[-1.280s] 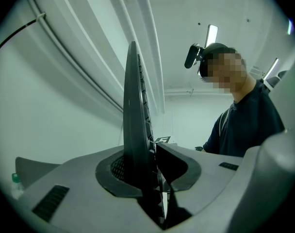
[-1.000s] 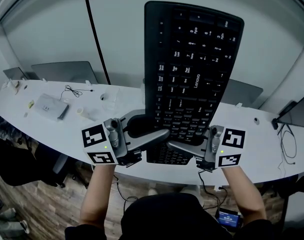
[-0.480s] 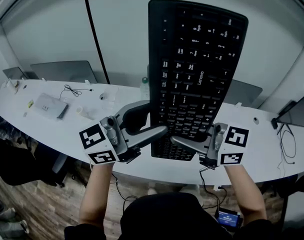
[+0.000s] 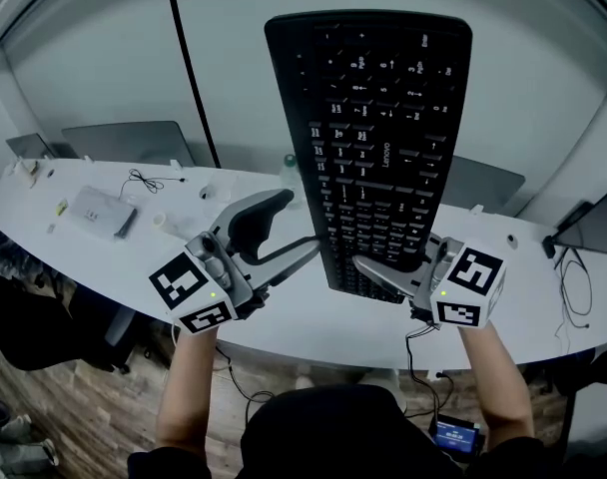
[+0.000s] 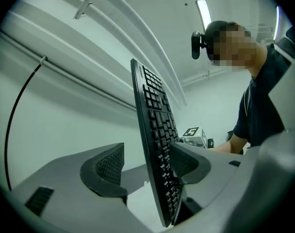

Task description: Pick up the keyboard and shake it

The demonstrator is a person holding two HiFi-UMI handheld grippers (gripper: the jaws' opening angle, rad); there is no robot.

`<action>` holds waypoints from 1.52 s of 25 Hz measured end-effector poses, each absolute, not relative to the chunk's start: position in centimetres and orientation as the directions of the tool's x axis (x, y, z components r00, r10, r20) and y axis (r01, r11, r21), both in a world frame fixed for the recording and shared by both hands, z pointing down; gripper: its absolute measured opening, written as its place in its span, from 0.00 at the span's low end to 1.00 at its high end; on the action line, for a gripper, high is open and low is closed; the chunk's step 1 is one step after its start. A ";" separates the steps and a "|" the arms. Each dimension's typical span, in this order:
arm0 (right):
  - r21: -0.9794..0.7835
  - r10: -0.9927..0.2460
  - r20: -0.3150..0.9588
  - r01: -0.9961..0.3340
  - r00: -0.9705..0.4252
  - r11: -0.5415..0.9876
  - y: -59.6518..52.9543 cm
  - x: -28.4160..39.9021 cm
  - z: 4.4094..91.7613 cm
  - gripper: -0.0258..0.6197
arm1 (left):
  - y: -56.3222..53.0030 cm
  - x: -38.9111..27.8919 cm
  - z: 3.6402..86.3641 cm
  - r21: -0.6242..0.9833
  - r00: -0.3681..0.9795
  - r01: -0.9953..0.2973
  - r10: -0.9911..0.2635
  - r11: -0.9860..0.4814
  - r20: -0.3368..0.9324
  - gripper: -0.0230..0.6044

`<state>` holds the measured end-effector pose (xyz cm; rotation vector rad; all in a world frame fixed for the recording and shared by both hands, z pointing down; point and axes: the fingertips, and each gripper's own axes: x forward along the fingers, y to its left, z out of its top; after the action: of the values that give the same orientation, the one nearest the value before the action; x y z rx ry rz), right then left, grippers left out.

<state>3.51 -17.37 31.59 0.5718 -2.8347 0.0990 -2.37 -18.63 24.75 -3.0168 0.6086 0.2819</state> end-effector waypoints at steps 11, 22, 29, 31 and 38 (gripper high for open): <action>0.199 -0.567 0.407 -0.536 -0.716 0.820 -19.9 5.2 33.1 0.17 | -18.5 -4.2 25.4 -0.163 0.871 -0.490 -0.472 -0.856 -0.136 0.50; 0.432 -0.762 0.467 -0.635 -0.449 0.640 -23.2 8.2 33.9 0.17 | -19.2 -4.5 26.1 -0.516 0.780 -0.548 -0.625 -0.658 -0.031 0.50; 0.568 -0.836 0.454 -0.622 -0.308 0.538 -24.1 9.7 33.4 0.17 | -19.0 -5.8 24.3 -0.635 0.671 -0.598 -0.738 -0.489 -0.064 0.50; 0.580 -0.844 0.455 -0.625 -0.284 0.522 -24.2 10.1 33.4 0.17 | -19.0 -5.8 24.1 -0.666 0.649 -0.594 -0.758 -0.451 -0.065 0.50; 0.656 -0.868 0.462 -0.587 -0.185 0.474 -24.5 11.7 32.9 0.17 | -18.6 -5.1 23.7 -0.741 0.607 -0.571 -0.789 -0.354 -0.091 0.50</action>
<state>11.66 -24.52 32.93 1.2161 -1.8858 -0.4229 -5.06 -18.56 23.67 -2.0658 1.0697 -0.3637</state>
